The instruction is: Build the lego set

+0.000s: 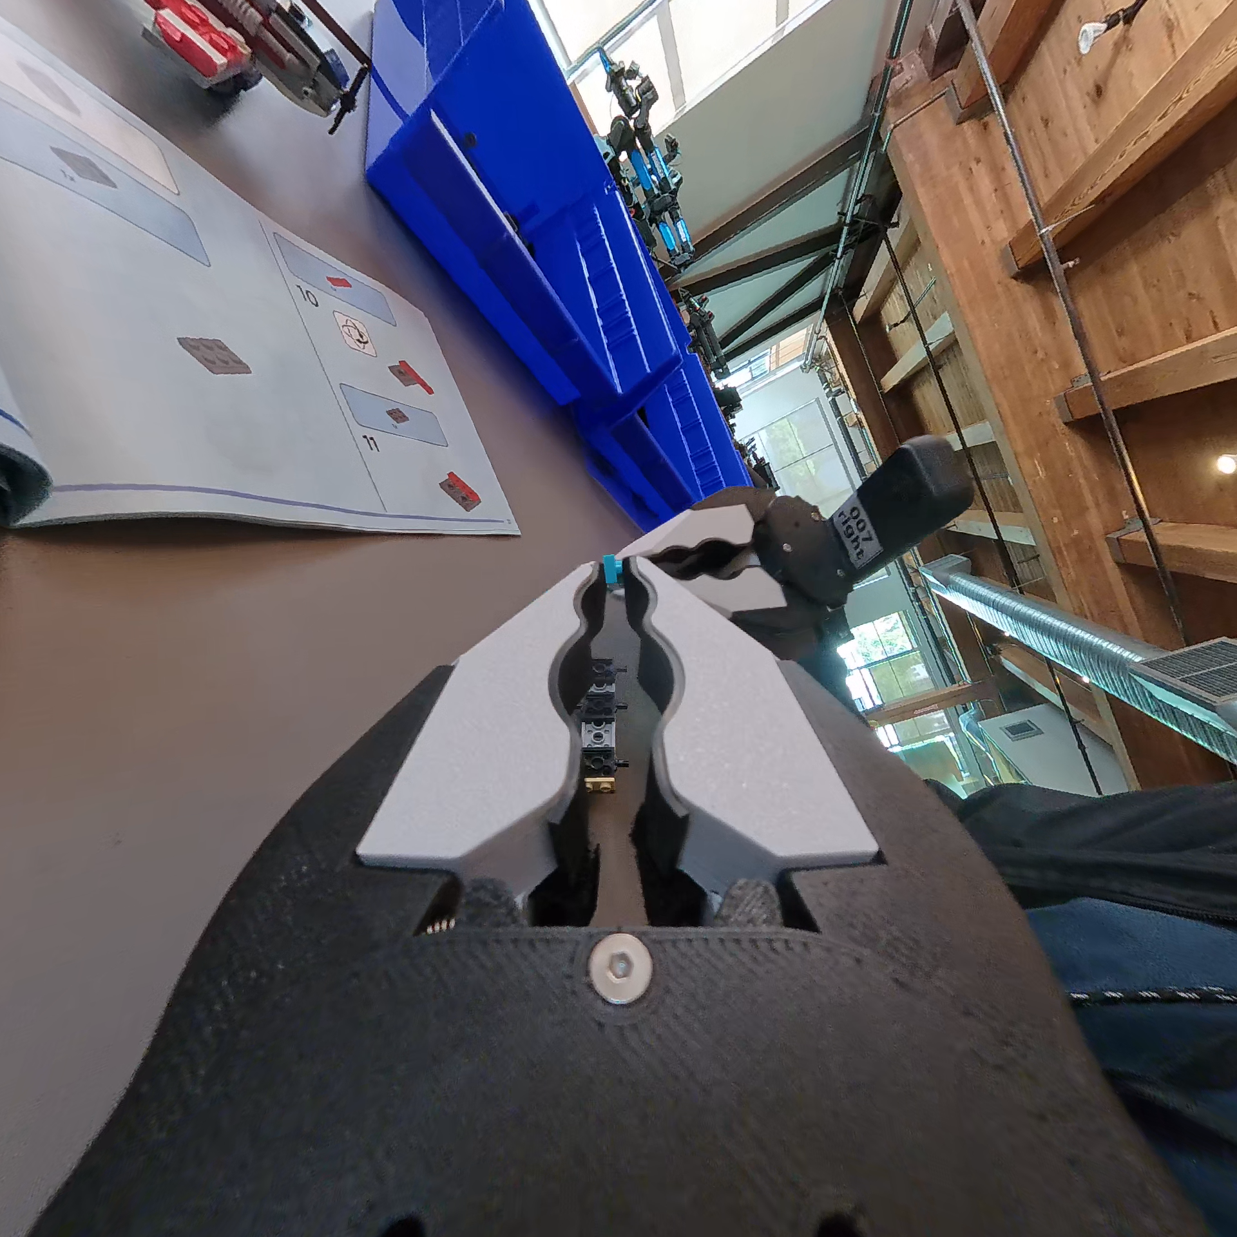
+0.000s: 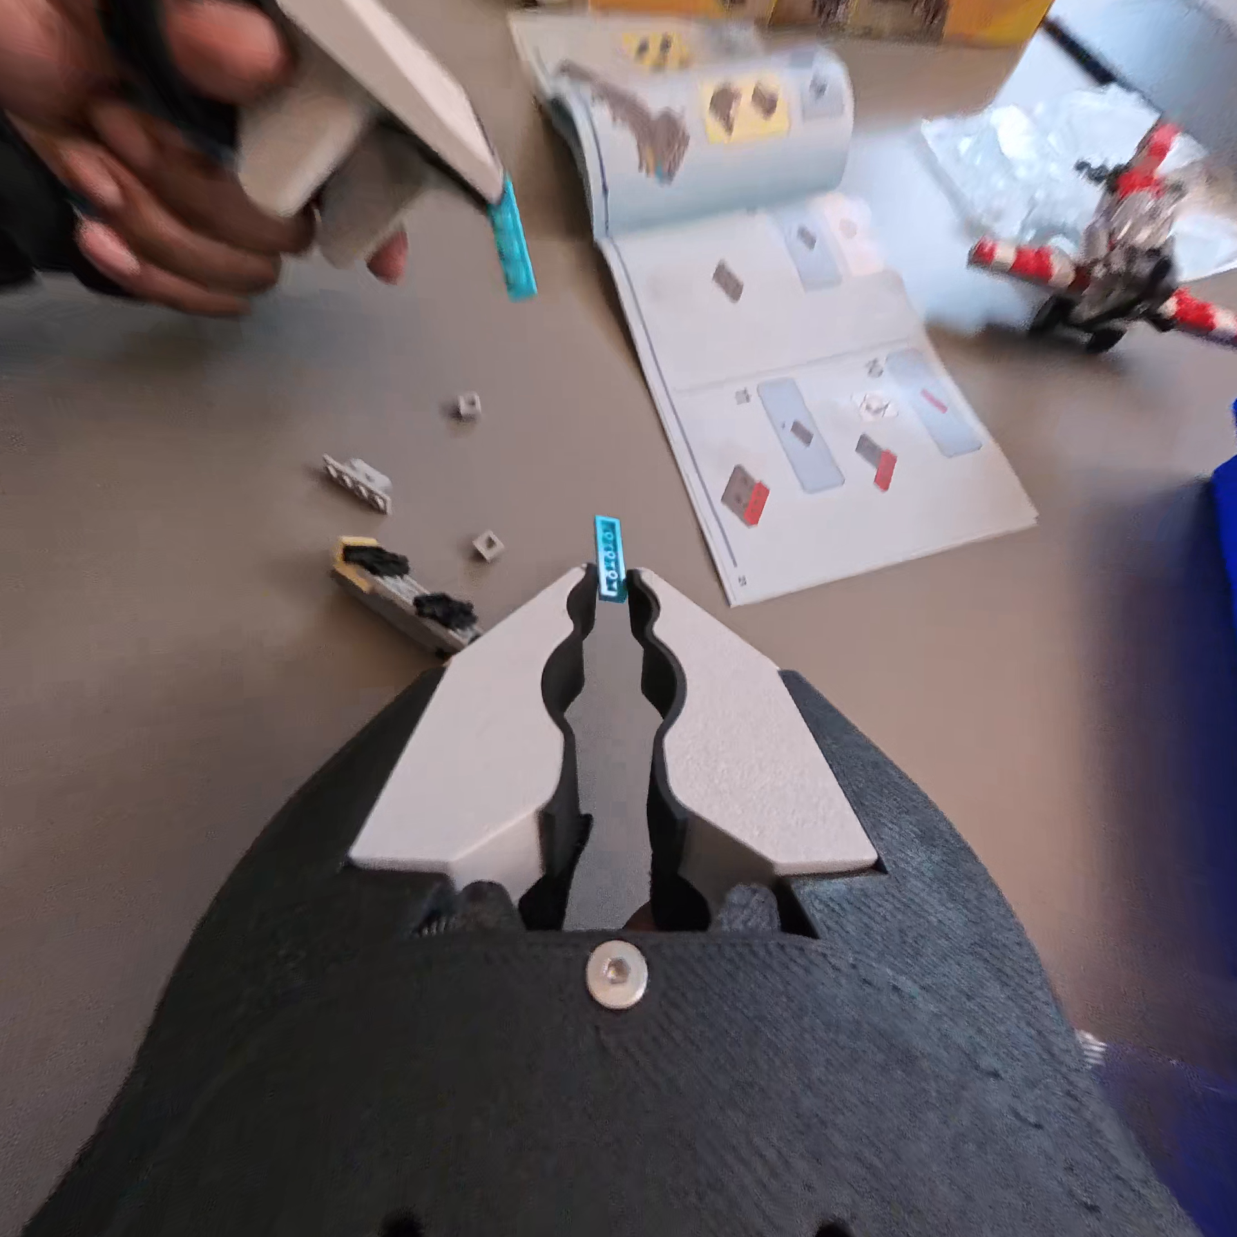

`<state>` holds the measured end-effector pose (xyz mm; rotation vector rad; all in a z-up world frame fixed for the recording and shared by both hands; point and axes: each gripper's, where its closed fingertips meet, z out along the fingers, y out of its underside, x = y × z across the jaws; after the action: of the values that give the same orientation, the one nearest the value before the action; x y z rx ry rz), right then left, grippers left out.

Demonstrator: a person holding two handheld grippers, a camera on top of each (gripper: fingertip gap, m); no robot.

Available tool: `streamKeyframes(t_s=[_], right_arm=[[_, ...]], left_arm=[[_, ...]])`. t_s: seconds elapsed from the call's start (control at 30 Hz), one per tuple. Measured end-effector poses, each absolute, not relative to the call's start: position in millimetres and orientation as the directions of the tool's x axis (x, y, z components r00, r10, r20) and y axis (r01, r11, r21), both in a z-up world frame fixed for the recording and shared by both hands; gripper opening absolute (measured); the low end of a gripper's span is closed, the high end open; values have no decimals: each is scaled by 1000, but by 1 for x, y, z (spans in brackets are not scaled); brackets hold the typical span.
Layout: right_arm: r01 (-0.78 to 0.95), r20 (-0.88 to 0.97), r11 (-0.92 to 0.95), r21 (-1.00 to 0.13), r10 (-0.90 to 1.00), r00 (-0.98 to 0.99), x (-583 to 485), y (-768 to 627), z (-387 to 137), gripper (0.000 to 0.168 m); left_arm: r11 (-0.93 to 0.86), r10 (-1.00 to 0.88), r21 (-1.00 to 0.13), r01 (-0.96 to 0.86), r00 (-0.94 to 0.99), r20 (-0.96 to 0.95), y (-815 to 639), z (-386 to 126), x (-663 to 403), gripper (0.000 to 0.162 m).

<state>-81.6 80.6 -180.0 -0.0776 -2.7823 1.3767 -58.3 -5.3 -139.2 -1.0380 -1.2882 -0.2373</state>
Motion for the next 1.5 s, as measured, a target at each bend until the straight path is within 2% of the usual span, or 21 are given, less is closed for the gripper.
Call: streamKeyframes(t_s=[0.2, 0.33, 0.57, 0.8, 1.07, 1.13, 1.2, 1.33, 1.5], right_arm=[[104, -45, 482, -870, 132, -990, -94, 76, -151, 12], [146, -62, 474, -868, 189, -980, -105, 79, -154, 15], [144, -77, 522, -841, 148, -986, -90, 76, -168, 18], [76, -64, 466, -882, 42, -997, -65, 41, -153, 23], [-99, 101, 398, -912, -17, -995, -52, 13, -135, 27], [-134, 137, 392, -910, -19, -990, -51, 11, -132, 22], [-160, 167, 390, -907, -15, -986, -52, 10, -130, 9], [-162, 157, 364, -917, -43, -987, -47, 11, -123, 8], [-123, 92, 337, -933, -107, -990, -43, 17, -107, 8]], left_arm=[[550, 380, -496, 672, 328, 865, -3, -139, -58, 4], [548, 381, -497, 673, 328, 864, -3, -139, -58, 4], [552, 386, -493, 672, 317, 866, -5, -141, -59, 4], [554, 350, -471, 687, 321, 880, 1, -139, -58, 4], [575, 222, -410, 708, 347, 911, 9, -127, -53, 4], [580, 202, -404, 707, 356, 912, 9, -123, -53, 4], [577, 195, -410, 707, 368, 909, 10, -121, -52, 5], [542, 239, -490, 683, 434, 869, 9, -114, -48, 9], [435, 403, -739, 515, 623, 671, -2, -94, -35, 26]])
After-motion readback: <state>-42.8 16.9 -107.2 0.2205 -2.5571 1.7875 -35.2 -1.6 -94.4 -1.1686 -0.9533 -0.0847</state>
